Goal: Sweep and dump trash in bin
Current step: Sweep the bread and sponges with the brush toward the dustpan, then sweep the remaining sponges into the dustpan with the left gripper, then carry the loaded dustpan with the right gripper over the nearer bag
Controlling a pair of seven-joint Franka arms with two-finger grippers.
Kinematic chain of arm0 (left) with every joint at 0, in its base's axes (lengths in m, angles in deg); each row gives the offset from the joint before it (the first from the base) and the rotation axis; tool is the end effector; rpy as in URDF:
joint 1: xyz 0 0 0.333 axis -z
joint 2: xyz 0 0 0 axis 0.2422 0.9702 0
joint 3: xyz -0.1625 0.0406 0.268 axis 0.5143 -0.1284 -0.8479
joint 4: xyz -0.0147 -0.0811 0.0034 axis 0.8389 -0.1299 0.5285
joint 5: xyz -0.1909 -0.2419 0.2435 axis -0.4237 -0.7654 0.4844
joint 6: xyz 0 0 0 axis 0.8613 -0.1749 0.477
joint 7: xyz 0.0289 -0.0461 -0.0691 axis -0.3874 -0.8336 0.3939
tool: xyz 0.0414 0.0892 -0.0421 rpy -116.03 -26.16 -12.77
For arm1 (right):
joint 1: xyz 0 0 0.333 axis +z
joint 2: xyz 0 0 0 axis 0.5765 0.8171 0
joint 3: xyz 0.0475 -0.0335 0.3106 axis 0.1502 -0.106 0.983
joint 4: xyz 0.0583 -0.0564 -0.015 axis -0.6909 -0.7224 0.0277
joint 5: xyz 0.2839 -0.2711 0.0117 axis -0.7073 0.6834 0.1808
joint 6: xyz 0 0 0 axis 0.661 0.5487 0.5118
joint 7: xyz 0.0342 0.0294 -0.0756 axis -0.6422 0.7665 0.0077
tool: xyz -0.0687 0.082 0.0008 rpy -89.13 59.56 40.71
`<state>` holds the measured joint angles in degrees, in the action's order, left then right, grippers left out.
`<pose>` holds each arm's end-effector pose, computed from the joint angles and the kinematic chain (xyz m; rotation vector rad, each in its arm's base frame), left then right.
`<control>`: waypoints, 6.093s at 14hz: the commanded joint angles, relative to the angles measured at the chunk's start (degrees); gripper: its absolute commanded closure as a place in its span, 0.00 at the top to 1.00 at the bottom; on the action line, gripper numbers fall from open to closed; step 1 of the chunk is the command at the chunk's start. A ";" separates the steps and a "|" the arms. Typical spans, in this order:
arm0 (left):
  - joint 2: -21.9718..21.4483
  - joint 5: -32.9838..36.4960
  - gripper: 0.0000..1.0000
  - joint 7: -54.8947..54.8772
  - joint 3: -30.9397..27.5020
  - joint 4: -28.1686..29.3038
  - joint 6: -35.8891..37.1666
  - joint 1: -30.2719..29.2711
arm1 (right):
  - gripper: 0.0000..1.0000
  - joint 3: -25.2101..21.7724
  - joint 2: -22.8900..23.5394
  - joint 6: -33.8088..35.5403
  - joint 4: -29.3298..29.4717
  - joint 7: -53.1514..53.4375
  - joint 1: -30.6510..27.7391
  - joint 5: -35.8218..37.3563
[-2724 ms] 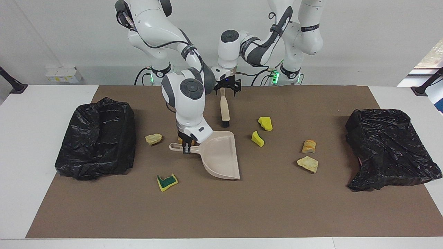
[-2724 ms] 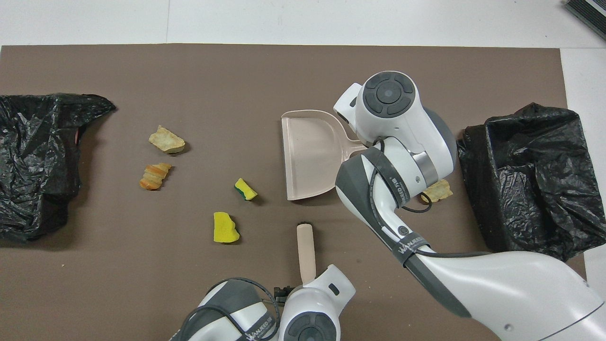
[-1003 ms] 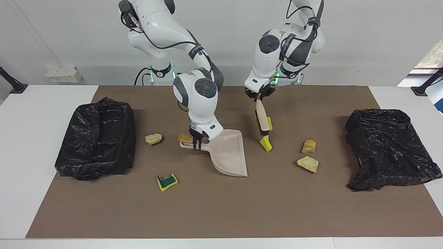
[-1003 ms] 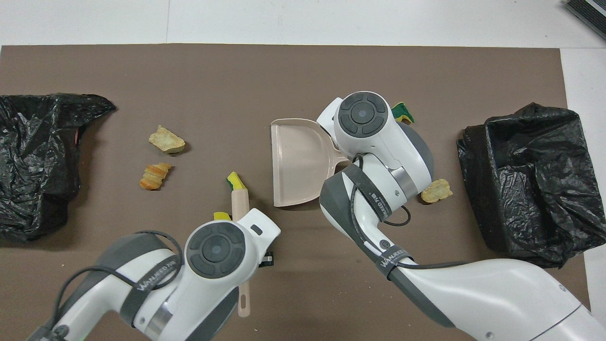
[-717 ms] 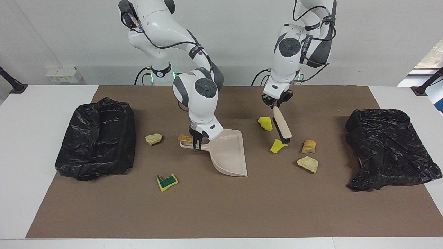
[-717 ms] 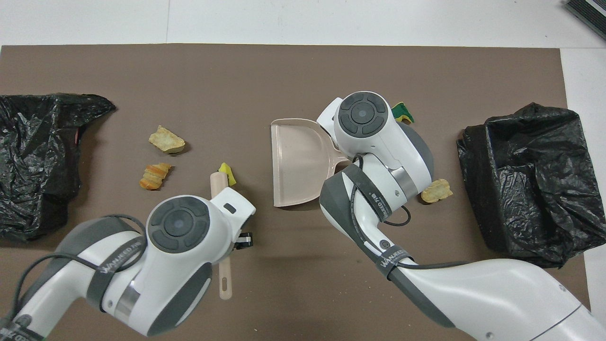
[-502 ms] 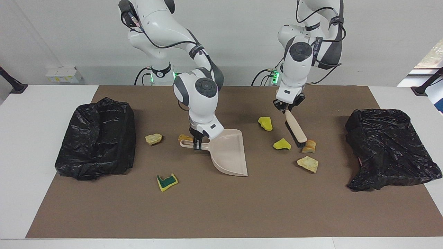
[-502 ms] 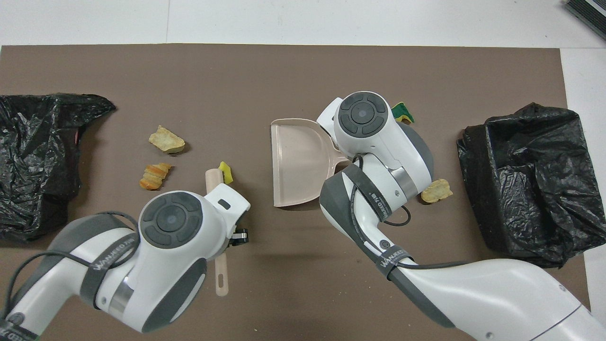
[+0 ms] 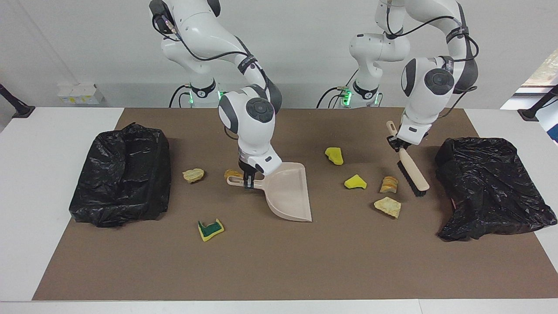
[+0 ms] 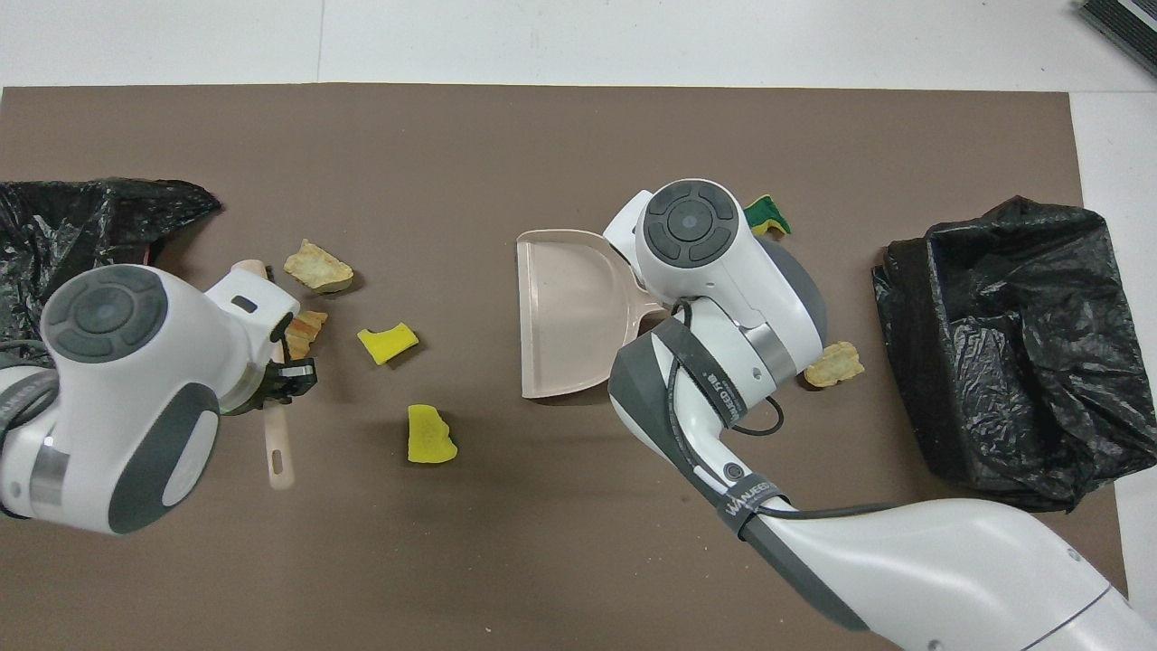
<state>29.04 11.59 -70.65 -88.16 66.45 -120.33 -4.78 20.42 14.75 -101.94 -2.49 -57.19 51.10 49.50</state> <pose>0.5068 -0.0507 0.4053 -2.9929 -0.1734 0.1691 0.6078 0.2800 0.3702 2.0993 2.1234 -0.1532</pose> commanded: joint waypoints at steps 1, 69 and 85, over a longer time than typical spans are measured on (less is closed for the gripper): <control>3.84 0.09 0.00 -1.63 0.92 0.47 -5.83 -1.32 | 0.00 0.73 -1.61 -0.42 -2.04 1.21 -0.52 0.09; 0.52 -24.35 0.00 11.99 3.73 -4.98 1.77 28.47 | 0.00 0.91 -6.26 -2.36 -7.23 -5.91 -4.38 -3.87; -5.55 -12.76 0.00 38.34 4.52 15.32 -14.90 46.84 | 0.00 0.38 -20.15 7.66 -7.14 -35.86 -39.16 -17.67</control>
<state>25.48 -4.30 -37.46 -82.81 78.58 -132.25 39.10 20.18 -2.73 -95.72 -8.16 -88.18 17.67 33.68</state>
